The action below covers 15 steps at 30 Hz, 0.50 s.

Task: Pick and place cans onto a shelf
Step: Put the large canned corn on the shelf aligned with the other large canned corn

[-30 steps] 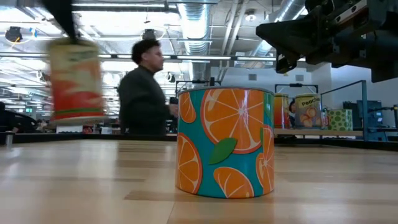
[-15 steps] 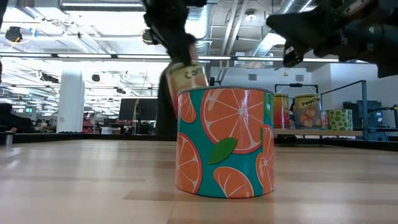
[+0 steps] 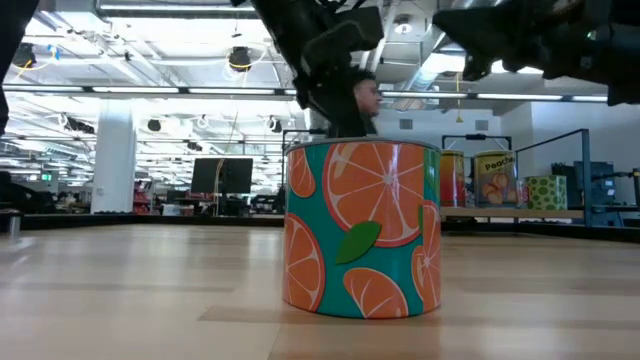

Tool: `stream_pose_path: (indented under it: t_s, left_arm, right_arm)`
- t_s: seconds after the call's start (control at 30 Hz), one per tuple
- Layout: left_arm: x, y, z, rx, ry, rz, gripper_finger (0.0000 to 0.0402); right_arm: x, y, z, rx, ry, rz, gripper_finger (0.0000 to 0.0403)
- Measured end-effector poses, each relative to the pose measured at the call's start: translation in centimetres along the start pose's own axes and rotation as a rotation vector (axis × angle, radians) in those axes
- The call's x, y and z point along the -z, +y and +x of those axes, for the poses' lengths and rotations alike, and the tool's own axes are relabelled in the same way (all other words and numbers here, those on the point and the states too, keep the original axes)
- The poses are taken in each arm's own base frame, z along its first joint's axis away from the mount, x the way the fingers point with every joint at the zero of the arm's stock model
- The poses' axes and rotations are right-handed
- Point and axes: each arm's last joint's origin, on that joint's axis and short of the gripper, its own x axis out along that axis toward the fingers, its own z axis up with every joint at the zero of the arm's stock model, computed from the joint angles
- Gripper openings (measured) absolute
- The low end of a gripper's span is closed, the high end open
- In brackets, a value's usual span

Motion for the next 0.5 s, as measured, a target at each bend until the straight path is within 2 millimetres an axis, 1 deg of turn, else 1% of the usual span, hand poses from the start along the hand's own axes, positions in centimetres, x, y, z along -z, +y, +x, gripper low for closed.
stream_pose_path:
  t_s: [0.2, 0.27, 0.33, 0.37, 0.5]
  left_arm:
    - [-0.7, 0.9, 0.3, 0.012, -0.06, -0.031, 0.0]
    - [-0.8, 1.0, 1.1, 0.012, -0.076, -0.032, 0.0]
    - [-0.3, 1.1, 1.8, 0.009, -0.04, -0.025, 0.0]
    - [-0.4, 1.1, 2.1, 0.009, -0.051, -0.028, 0.0]
    - [-0.5, 1.5, 2.3, 0.002, -0.056, -0.038, 0.0]
  right_arm:
    - [-0.6, -1.4, -0.5, 0.044, 0.046, -0.074, 0.0007]
    - [-1.0, -1.9, -0.6, 0.067, 0.037, -0.093, 0.0007]
    - [-1.1, -2.4, -0.8, 0.082, 0.054, -0.107, 0.0008]
    - [-1.2, -2.5, -0.9, 0.09, 0.055, -0.111, 0.0008]
    - [-1.3, -2.9, -1.1, 0.102, 0.086, -0.117, 0.0007]
